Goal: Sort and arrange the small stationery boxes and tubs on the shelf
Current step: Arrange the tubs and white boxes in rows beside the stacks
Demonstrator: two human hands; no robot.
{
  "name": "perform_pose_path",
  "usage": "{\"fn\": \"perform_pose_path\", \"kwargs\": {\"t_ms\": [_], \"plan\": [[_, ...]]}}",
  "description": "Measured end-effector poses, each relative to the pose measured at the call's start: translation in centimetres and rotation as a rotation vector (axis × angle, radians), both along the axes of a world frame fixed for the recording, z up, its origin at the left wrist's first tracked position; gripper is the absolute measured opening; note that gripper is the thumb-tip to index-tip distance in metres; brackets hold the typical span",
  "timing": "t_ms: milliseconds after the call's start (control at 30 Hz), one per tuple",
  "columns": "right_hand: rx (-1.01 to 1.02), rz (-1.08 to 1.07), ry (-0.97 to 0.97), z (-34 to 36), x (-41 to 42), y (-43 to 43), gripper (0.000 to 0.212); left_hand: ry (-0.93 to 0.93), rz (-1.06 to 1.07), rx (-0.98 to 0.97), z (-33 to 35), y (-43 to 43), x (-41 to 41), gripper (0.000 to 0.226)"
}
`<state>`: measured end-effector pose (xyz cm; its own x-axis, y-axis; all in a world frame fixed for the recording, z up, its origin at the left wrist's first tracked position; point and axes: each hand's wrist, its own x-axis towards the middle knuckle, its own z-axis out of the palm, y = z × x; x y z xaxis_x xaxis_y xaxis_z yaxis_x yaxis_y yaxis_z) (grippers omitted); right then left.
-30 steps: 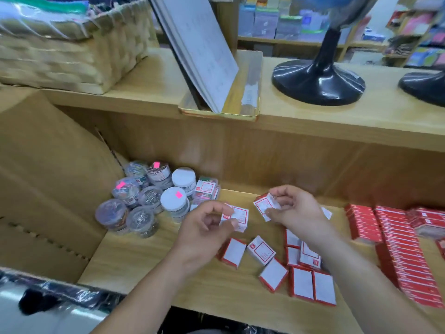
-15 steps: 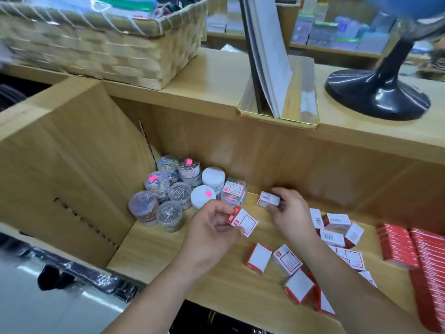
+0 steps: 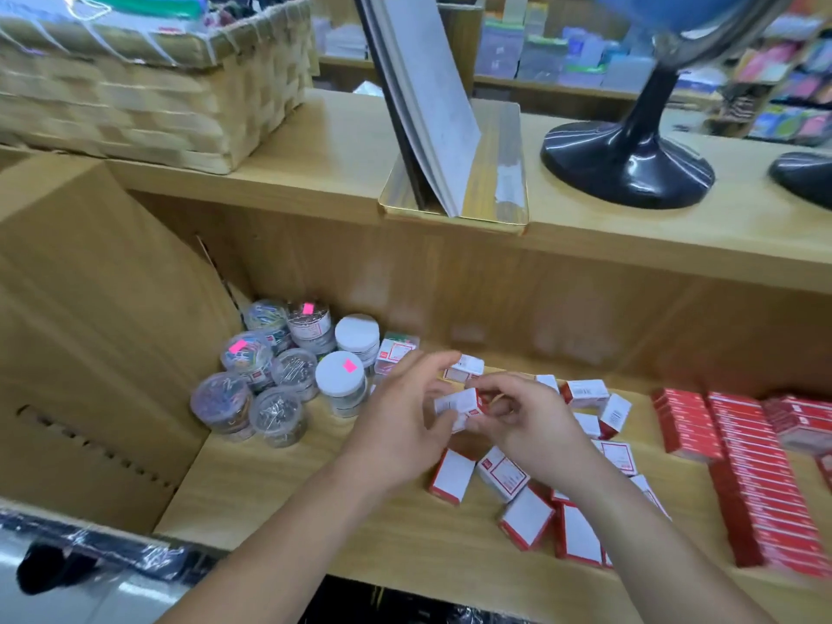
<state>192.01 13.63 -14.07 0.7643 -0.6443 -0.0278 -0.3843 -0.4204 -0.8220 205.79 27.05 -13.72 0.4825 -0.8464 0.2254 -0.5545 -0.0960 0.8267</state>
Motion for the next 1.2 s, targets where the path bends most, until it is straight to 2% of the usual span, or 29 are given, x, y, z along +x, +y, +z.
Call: {"fn": "perform_pose_path", "kwargs": {"t_ms": [100, 167, 233, 333, 500, 633, 733, 833, 1033, 1200], "plan": [[0.002, -0.213, 0.102, -1.8, 1.0, -0.9, 0.03, -0.169, 0.133, -0.043, -1.8, 1.8, -0.5, 0.037], [0.004, -0.276, 0.101, -2.6, 2.0, -1.0, 0.031, -0.116, 0.092, 0.089, -3.6, 3.0, -1.4, 0.022], [0.001, -0.305, 0.124, -3.0, 2.9, -1.0, 0.027, -0.042, 0.021, 0.248, -5.1, 3.8, -2.4, 0.029], [0.017, -0.332, 0.175, -3.7, 3.5, -1.0, 0.016, -0.044, 0.019, 0.285, -6.5, 4.4, -3.1, 0.043], [-0.004, -0.293, 0.197, -4.3, 4.1, -1.1, 0.016, -0.078, 0.096, 0.188, -8.1, 4.7, -2.8, 0.029], [-0.012, -0.284, 0.197, -4.1, 4.5, -0.9, 0.011, -0.07, 0.17, 0.076, -8.7, 5.1, -2.4, 0.03], [-0.054, -0.28, 0.245, -4.2, 4.7, -0.7, 0.015, 0.013, 0.175, 0.017, -8.9, 5.3, -2.6, 0.035], [-0.076, -0.264, 0.259, -4.2, 4.9, -0.7, 0.021, 0.122, 0.156, -0.043, -9.0, 5.6, -2.9, 0.05], [-0.04, -0.237, 0.292, -3.8, 4.6, -0.7, 0.029, 0.347, 0.217, 0.0, -10.1, 5.6, -3.3, 0.056], [-0.064, -0.204, 0.279, -2.3, 1.9, 0.7, 0.039, 0.33, 0.182, -0.07, -9.6, 6.0, -2.9, 0.051]]}}
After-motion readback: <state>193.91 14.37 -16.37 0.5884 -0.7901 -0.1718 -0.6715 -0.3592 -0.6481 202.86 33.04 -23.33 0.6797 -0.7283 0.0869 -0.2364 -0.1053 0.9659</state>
